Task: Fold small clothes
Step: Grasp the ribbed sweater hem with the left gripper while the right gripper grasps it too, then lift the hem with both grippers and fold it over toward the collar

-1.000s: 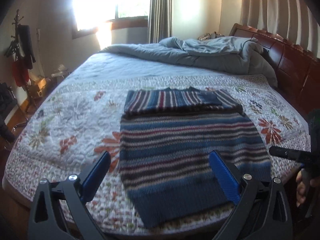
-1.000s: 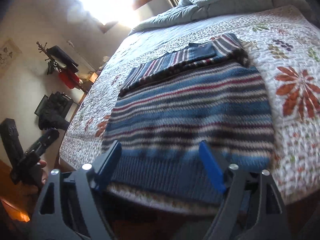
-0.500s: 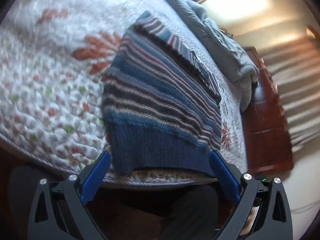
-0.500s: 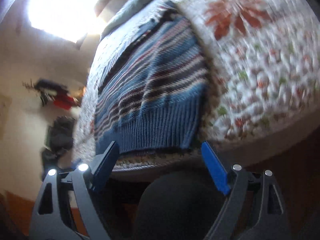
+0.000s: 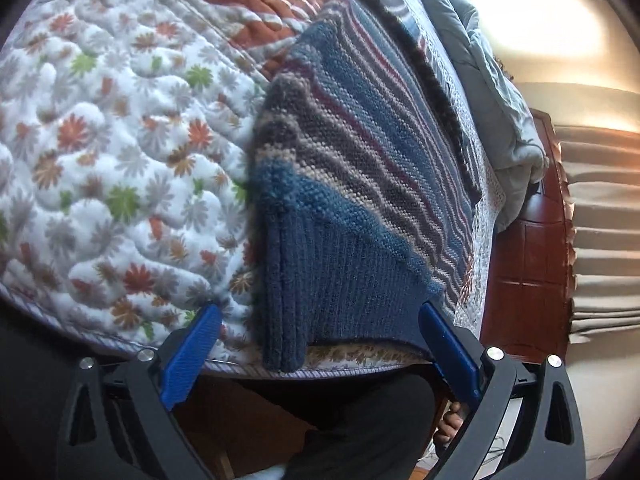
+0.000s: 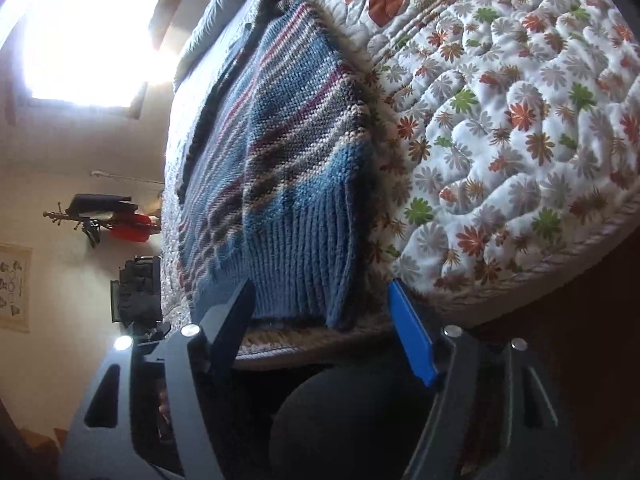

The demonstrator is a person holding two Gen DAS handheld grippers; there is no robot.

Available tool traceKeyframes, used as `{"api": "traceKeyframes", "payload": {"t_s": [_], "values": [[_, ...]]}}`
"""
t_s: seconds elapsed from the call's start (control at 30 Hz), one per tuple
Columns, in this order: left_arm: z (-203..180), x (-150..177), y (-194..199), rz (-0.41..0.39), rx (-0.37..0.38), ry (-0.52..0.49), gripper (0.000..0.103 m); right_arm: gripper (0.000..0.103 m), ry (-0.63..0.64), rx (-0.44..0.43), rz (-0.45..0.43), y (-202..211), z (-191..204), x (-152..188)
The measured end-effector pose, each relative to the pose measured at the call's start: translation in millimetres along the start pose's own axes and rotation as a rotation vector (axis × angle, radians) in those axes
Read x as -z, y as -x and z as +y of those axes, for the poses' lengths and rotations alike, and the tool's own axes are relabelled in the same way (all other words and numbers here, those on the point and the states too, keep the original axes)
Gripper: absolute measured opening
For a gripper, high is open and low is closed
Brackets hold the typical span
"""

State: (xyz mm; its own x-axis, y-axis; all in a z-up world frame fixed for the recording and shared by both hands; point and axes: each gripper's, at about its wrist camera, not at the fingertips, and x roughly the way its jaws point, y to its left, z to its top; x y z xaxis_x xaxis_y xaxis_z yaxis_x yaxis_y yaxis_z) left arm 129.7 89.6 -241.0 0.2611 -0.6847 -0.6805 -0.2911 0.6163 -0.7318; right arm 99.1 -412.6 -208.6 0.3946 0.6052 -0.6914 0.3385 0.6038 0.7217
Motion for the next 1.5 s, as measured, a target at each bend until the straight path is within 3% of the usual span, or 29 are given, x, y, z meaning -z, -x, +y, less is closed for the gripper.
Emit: {"api": "traceKeyframes", "payload": {"t_s": [0.2, 0.37, 0.5, 0.57, 0.6, 0.63, 0.67, 0.7, 0.73, 1.03, 1.27, 1.5], "values": [[-1, -13, -5, 0.036, 0.015, -0.001, 0.099, 0.068, 0.000, 0.000, 0.012, -13, 3, -3], [-10, -14, -6, 0.049, 0.007, -0.026, 0.099, 0.059, 0.003, -0.005, 0.021, -19, 9, -7], [-20, -13, -17, 0.079, 0.026, -0.043, 0.094, 0.057, 0.008, -0.012, 0.027, -22, 11, -9], [-16, -16, -20, 0.069, 0.026, -0.028, 0.077, 0.055, 0.013, -0.012, 0.030, -24, 12, -10], [-14, -17, -20, 0.061, 0.032, -0.026, 0.049, 0.048, 0.016, -0.011, 0.032, -25, 13, -11], [-12, -19, -20, 0.060, 0.037, -0.023, 0.032, 0.038, 0.023, -0.008, 0.030, -26, 13, -11], [-9, -21, -21, 0.059, 0.049, -0.012, 0.025, 0.031, 0.030, -0.012, 0.031, -28, 16, -12], [-7, -21, -21, 0.060, 0.054, -0.008, 0.013, 0.019, 0.035, -0.018, 0.034, -27, 15, -12], [-6, -21, -21, 0.059, 0.053, -0.008, 0.011, 0.010, 0.041, -0.020, 0.035, -30, 18, -13], [-6, -23, 3, 0.002, 0.153, -0.009, 0.008, 0.008, 0.106, -0.088, 0.003, -9, 49, -22], [-54, -41, 48, -0.092, 0.288, -0.074, 0.008, 0.008, 0.185, -0.162, -0.031, 20, 107, -54], [-105, -91, 81, -0.161, 0.333, -0.143, 0.008, 0.008, 0.240, -0.154, -0.069, 34, 149, -114]]}}
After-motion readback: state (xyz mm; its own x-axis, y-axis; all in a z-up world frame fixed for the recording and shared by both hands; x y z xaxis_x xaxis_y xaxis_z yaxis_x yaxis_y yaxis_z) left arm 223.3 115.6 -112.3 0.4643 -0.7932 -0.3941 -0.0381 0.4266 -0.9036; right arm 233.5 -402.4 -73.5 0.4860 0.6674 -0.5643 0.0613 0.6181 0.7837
